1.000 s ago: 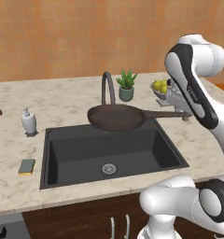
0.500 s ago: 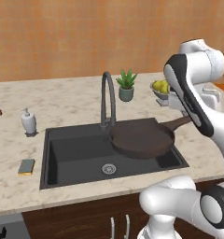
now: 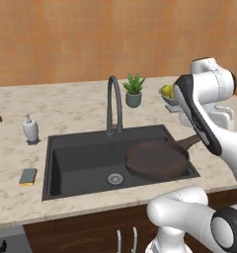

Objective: Pick the pan and sponge and place them into the sink. Then turn on the water.

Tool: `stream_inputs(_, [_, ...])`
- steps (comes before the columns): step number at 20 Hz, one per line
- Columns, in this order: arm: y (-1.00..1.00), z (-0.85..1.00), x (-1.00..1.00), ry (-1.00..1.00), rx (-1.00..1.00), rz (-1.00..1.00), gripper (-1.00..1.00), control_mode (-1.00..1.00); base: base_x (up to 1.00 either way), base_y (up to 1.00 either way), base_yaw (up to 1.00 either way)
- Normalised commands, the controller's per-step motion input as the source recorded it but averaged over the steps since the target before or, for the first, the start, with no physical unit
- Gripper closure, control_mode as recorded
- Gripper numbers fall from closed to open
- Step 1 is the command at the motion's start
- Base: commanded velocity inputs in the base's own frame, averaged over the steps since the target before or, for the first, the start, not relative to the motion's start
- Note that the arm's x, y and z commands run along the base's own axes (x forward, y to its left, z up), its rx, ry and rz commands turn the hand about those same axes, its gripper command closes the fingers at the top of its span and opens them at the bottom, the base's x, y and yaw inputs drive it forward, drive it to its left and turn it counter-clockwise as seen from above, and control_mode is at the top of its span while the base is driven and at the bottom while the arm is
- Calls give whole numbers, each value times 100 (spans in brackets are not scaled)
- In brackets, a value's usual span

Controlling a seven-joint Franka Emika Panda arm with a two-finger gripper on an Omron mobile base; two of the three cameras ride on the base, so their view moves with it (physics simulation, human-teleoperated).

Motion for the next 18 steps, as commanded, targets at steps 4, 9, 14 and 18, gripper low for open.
stream_inputs(4, [-33,-40,6,0,0,0,100,-100,0,0,0])
stream_inputs(9, [-48,-25,6,0,0,-1,100,-100,0,0,0])
stream_inputs(14, [-33,-2,21,8,-2,-9,100,-100,0,0,0])
stream_inputs(18, [-28,0,29,8,-3,-15,100,-100,0,0,0])
